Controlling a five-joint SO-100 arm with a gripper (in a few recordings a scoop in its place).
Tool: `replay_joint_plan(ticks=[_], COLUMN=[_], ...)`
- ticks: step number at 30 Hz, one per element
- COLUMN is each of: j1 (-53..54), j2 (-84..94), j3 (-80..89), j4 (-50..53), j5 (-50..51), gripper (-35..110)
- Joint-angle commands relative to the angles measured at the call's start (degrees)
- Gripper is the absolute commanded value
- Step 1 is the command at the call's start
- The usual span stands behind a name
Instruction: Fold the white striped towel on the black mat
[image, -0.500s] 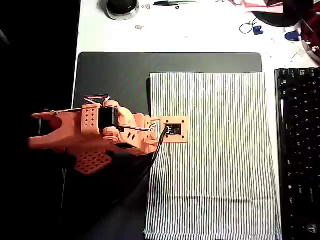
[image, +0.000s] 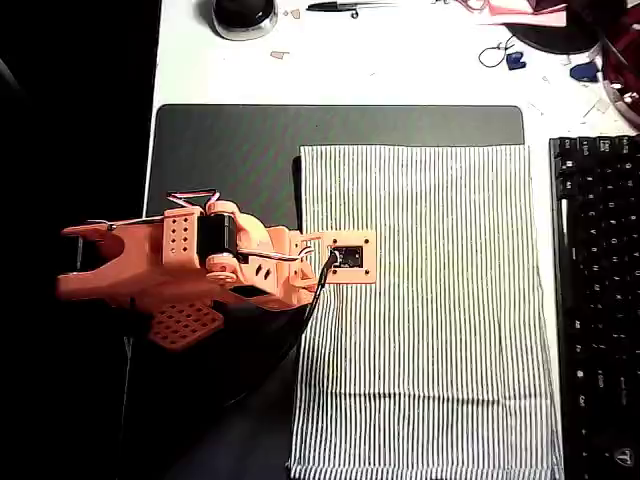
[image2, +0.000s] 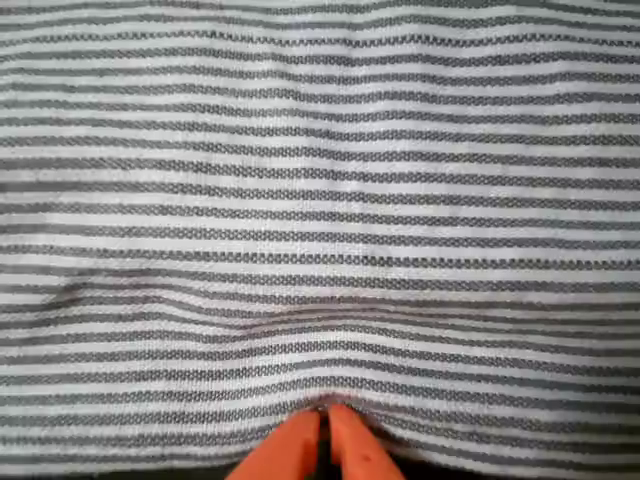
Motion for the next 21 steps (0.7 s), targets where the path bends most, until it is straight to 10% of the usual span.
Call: replay_joint_plan(ticks=[1,21], j1=[-0.4,-4.1], j2=[0.4,-8.3], j3=[1.0,-6.6], j4=[-0.6,0.2], j5=[-0.4,2.9], gripper=[0,0])
